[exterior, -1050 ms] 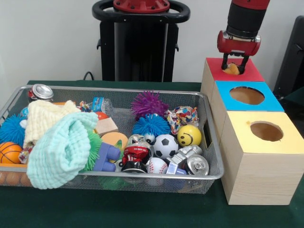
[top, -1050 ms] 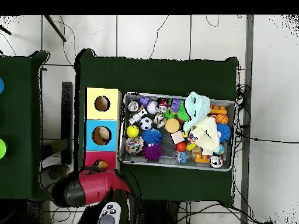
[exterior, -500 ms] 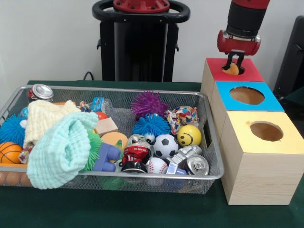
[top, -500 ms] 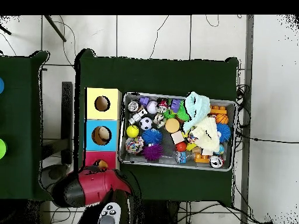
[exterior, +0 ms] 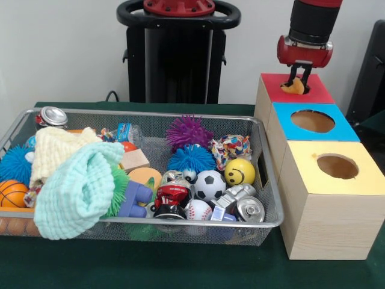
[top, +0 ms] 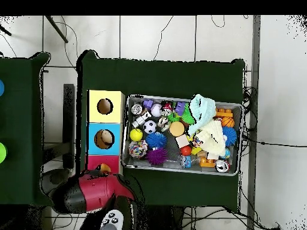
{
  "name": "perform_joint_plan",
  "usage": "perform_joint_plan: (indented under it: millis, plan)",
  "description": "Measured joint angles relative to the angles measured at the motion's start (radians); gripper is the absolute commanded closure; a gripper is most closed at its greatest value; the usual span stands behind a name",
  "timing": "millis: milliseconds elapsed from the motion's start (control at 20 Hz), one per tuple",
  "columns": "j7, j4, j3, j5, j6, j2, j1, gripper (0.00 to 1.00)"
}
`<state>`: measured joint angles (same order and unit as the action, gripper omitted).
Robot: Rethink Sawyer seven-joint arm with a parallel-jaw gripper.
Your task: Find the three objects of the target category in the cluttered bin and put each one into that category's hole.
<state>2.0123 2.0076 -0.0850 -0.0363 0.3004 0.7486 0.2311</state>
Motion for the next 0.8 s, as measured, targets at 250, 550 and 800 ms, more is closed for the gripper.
perform_joint_plan:
  millis: [250,550,800]
  plan:
    - [0.000,0.000,0.000,0.000,0.006,0.003,0.001,1.00]
    - [0.000,0.000,0.000,0.000,0.006,0.003,0.001,1.00]
    - [0.000,0.000,-0.001,0.000,0.006,0.005,0.001,0.00]
